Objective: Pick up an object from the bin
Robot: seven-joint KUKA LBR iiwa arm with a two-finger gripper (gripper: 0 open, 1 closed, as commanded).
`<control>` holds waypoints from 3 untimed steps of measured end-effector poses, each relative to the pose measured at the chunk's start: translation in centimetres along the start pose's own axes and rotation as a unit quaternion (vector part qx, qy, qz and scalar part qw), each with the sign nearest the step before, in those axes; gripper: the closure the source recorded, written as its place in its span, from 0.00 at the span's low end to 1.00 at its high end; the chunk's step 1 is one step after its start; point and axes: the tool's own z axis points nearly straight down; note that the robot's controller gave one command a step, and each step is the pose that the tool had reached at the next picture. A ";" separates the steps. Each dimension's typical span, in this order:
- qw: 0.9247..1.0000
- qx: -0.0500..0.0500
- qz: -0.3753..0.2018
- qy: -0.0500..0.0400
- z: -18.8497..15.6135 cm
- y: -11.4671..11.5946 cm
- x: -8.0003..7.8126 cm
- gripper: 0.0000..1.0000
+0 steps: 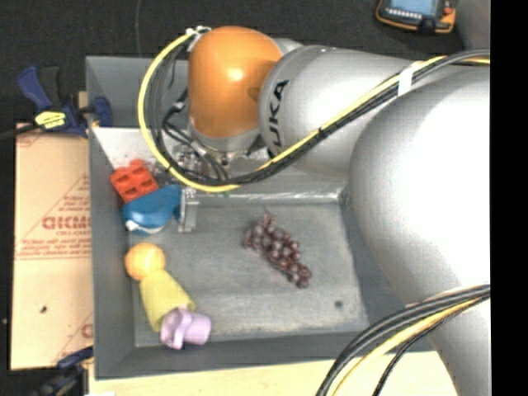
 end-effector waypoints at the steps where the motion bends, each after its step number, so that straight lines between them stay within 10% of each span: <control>1: 1.000 -0.001 0.002 -0.004 -0.5 -0.1 -0.2 0.00; 2: 0.988 0.002 0.157 -0.003 9.3 3.8 0.0 0.00; 3: 0.991 -0.001 0.135 -0.006 3.3 2.6 -0.2 0.00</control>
Offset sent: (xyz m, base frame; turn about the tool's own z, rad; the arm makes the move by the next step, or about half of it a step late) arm -0.0024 0.0429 -0.0938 0.3149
